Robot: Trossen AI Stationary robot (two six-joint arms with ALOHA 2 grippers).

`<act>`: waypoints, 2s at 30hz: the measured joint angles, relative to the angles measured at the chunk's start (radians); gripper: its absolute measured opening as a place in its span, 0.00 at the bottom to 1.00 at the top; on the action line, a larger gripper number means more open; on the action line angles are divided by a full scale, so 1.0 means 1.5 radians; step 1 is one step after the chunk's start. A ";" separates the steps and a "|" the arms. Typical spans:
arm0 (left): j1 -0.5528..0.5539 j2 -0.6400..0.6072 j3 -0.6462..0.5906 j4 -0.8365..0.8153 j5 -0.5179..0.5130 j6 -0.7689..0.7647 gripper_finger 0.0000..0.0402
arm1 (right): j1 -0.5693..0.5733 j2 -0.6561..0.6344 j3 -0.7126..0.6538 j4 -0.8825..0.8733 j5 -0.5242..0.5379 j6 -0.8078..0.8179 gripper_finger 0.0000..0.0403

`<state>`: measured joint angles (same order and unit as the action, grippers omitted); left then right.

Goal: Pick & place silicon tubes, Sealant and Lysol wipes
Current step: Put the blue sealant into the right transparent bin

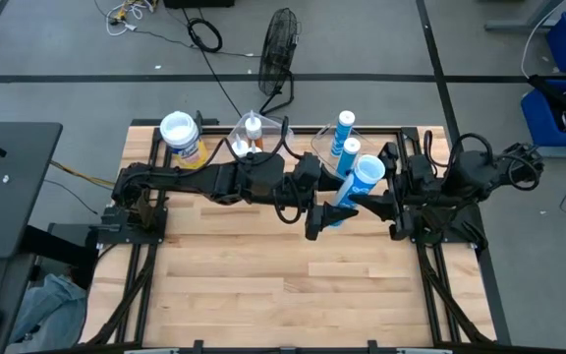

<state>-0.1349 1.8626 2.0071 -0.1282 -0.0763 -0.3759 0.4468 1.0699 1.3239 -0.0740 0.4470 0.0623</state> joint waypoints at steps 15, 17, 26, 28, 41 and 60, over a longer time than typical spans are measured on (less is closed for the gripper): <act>0.002 0.000 0.000 -0.001 0.020 0.050 0.56 | -0.019 0.013 0.001 0.008 -0.004 0.021 0.50; 0.002 0.000 0.000 -0.001 0.021 0.068 0.55 | -0.019 0.014 0.001 0.006 -0.008 0.026 0.50; 0.001 0.001 0.000 -0.001 0.022 0.106 0.54 | -0.019 0.014 0.001 0.001 -0.015 0.019 0.53; 0.001 0.001 0.000 -0.002 0.021 0.111 0.54 | -0.019 0.011 0.001 -0.001 -0.014 0.015 0.65; 0.001 0.001 0.000 -0.003 0.019 0.146 0.54 | -0.019 -0.036 0.001 -0.016 -0.043 0.066 0.93; -0.072 -0.015 0.020 0.011 -0.310 1.231 0.54 | -0.006 -0.200 0.001 -0.322 0.015 0.502 0.92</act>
<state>-0.2433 1.8398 2.0373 -0.1110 -0.5416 1.4700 0.4385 0.7706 1.3254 -0.5564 0.4692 0.8158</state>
